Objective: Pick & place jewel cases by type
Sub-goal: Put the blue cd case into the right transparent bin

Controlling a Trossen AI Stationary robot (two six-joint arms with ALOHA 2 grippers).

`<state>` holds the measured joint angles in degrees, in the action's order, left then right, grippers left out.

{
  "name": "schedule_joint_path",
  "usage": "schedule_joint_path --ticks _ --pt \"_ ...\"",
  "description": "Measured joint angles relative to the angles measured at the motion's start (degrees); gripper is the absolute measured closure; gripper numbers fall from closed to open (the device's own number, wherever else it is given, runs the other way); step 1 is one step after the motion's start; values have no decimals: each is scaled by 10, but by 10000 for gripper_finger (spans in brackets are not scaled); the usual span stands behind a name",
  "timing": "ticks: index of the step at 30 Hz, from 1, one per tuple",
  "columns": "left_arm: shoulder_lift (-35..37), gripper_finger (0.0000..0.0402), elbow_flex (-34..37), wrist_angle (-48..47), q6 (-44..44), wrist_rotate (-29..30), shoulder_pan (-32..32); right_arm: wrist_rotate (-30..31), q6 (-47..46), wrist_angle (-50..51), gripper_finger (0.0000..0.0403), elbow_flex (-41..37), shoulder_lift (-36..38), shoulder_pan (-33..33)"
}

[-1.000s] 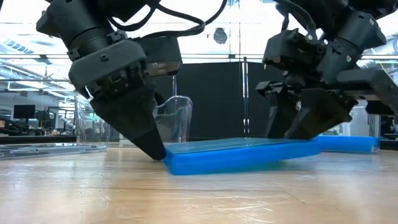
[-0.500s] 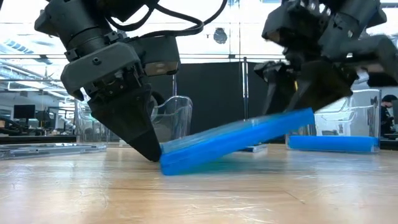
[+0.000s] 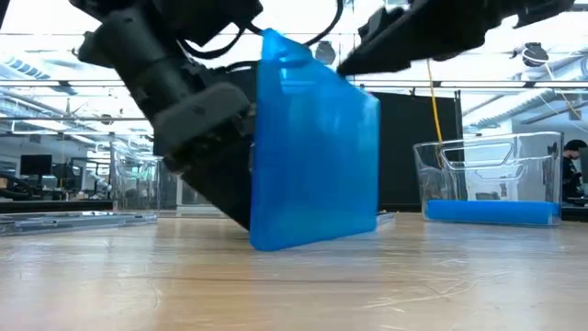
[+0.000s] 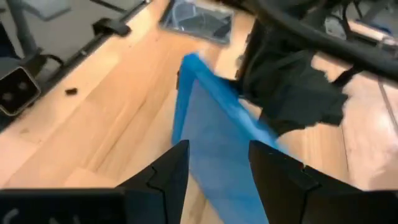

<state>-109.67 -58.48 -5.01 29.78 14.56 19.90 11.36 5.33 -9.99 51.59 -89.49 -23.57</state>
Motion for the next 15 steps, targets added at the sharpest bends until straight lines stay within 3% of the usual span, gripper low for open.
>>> schedule_joint_path --ticks 15 --pt "1 222 0 -6 -9 -10 2 23 45 17 243 -3 -2 3"
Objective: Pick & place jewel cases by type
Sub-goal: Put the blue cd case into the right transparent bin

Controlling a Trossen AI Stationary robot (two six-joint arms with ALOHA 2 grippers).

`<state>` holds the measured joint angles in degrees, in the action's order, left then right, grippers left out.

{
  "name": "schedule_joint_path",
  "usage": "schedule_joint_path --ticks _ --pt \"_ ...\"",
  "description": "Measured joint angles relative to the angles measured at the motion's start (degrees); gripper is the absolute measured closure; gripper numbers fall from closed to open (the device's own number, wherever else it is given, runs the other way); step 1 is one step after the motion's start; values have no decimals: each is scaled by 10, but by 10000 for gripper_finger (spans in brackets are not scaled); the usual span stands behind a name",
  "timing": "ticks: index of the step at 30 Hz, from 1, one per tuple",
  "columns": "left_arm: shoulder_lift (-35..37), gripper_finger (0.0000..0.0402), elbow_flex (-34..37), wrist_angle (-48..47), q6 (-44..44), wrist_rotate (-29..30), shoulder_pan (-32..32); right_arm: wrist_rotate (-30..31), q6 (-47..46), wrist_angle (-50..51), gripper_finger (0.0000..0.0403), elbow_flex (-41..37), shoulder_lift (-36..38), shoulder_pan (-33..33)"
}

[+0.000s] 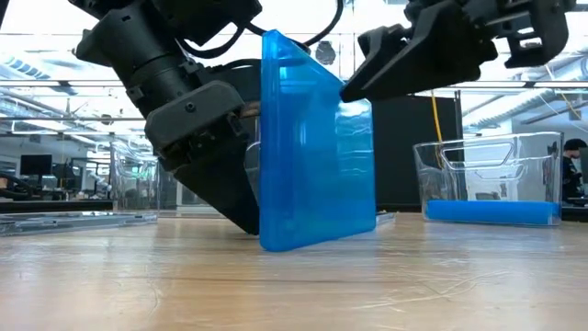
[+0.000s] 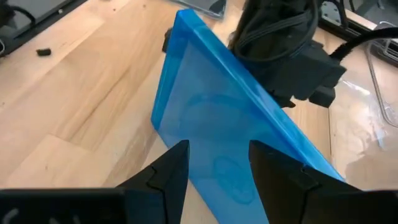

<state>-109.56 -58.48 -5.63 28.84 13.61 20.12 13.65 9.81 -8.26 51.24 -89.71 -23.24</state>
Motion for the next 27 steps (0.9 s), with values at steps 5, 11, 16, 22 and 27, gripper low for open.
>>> schedule_joint_path --ticks 5,11,16,22,27 --pt "0 222 0 -1 0 0 0 0 10 -2 243 0 0 -1" --pt "0 222 0 -1 -1 -1 0 0 18 -15 243 0 0 -8" --pt "0 222 0 -2 -1 -1 1 7 32 -7 243 14 0 -11" --pt "0 222 1 -2 -1 -1 1 33 77 81 243 92 0 -17" --pt "0 222 1 -2 -2 -1 1 43 92 207 243 160 0 2"
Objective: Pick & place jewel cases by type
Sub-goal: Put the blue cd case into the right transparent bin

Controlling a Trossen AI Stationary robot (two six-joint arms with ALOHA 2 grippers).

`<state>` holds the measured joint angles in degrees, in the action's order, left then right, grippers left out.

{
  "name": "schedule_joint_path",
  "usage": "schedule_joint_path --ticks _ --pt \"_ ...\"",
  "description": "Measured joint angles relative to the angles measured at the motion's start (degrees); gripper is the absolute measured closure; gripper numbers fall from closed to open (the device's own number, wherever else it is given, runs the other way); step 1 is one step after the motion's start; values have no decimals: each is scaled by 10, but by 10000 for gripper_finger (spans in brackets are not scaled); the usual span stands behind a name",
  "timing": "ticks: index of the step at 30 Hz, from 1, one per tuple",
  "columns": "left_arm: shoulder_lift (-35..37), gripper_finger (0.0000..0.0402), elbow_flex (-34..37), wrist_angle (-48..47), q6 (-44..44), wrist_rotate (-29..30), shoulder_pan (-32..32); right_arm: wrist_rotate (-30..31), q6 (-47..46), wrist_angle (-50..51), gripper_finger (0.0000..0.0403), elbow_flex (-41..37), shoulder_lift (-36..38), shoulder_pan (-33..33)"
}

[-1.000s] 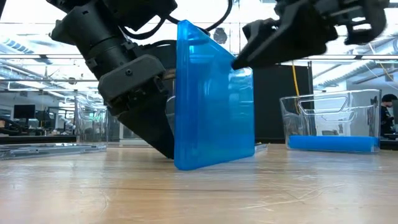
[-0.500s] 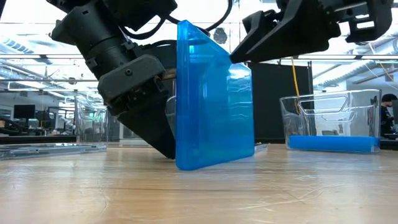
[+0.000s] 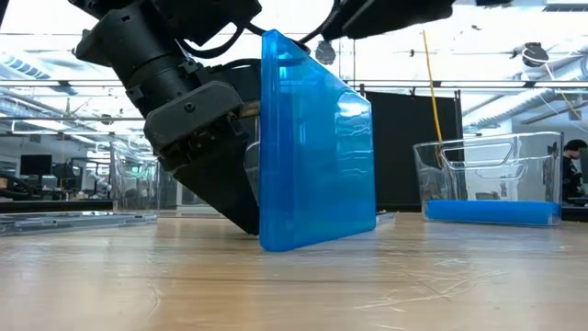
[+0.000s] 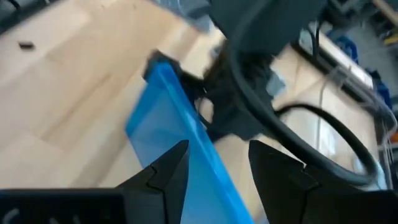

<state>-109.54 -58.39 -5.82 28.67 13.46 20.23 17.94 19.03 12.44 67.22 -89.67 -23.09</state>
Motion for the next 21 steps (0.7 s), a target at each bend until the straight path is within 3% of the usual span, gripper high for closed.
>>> schedule_joint_path --ticks 7,12,21 --pt "0 222 0 0 -1 0 0 -33 -8 86 243 18 0 51" --pt "0 222 0 -1 -1 -1 0 -74 -31 91 243 18 0 69" --pt "0 222 0 -1 -11 -1 0 -81 -47 97 243 18 0 69"
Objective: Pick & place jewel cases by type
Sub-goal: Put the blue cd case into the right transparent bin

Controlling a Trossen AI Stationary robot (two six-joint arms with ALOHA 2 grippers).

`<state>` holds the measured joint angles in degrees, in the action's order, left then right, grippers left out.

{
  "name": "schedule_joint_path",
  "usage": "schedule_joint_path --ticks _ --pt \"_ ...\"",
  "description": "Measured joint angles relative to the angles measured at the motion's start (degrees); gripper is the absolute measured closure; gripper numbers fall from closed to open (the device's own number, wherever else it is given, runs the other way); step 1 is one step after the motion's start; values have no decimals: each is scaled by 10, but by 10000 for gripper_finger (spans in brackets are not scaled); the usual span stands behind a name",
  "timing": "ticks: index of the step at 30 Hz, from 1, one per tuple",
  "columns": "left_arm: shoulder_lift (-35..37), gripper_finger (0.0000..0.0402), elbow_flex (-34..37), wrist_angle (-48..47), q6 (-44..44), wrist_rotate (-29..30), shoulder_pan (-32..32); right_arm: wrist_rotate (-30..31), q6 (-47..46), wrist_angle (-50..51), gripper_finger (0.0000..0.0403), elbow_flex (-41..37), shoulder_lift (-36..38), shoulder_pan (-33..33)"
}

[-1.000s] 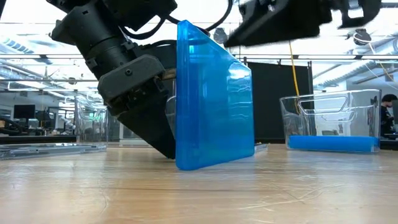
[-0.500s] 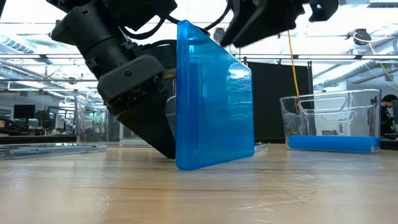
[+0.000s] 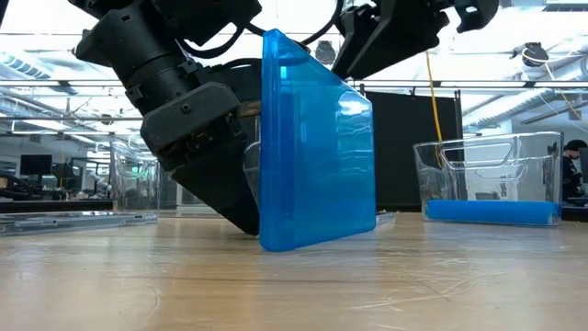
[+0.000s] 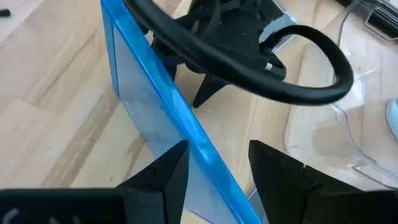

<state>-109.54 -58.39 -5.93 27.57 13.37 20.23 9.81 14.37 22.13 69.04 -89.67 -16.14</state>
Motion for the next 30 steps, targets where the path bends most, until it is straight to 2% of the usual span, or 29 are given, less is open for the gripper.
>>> schedule_joint_path --ticks 12,18,21,26,30 --pt "0 222 0 -1 1 0 0 -11 8 -7 243 0 -69 0" --pt "0 222 0 0 1 0 0 -11 7 -22 246 0 -78 0" --pt "0 222 0 -2 -1 0 0 -23 -5 -18 273 0 -75 -1" --pt "0 222 0 -2 -30 3 0 -84 -42 -9 384 0 -74 -9" --pt "2 222 1 4 -51 24 0 -66 -62 -7 393 0 -70 -37"
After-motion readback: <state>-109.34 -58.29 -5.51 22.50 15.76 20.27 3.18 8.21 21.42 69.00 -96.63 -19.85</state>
